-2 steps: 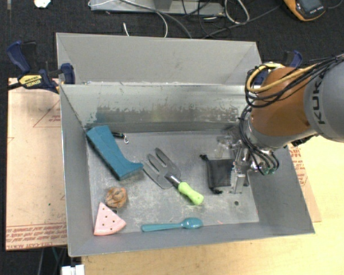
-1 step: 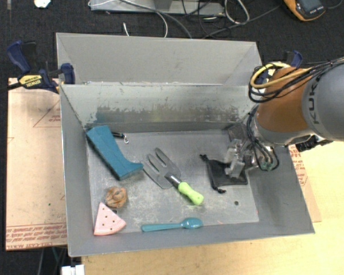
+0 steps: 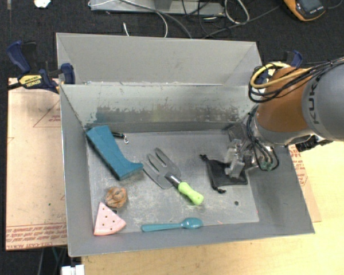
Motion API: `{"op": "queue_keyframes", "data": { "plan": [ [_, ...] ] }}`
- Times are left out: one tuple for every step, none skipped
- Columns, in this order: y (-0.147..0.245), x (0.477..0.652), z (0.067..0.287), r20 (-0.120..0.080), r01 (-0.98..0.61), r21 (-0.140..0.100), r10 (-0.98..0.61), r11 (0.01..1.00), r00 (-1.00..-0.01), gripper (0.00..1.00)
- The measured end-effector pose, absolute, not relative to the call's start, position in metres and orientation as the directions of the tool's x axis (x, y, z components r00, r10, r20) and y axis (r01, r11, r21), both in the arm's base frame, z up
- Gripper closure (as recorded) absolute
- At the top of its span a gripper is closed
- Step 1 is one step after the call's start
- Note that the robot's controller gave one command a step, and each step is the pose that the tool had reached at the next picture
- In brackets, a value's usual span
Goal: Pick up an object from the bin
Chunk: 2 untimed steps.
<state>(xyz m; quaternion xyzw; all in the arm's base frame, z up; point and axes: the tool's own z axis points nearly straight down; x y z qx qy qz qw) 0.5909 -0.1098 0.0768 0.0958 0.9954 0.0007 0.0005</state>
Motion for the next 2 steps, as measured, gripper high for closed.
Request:
{"op": "queue_keyframes", "data": {
  "plan": [
    [-0.111, 0.595, 0.141, 0.002, 0.137, 0.002, 0.137, 0.991, -0.991, 1.0],
    [-0.109, 0.597, 0.172, 0.002, 0.126, 0.002, 0.126, 0.992, -0.992, 1.0]
  ]
}}
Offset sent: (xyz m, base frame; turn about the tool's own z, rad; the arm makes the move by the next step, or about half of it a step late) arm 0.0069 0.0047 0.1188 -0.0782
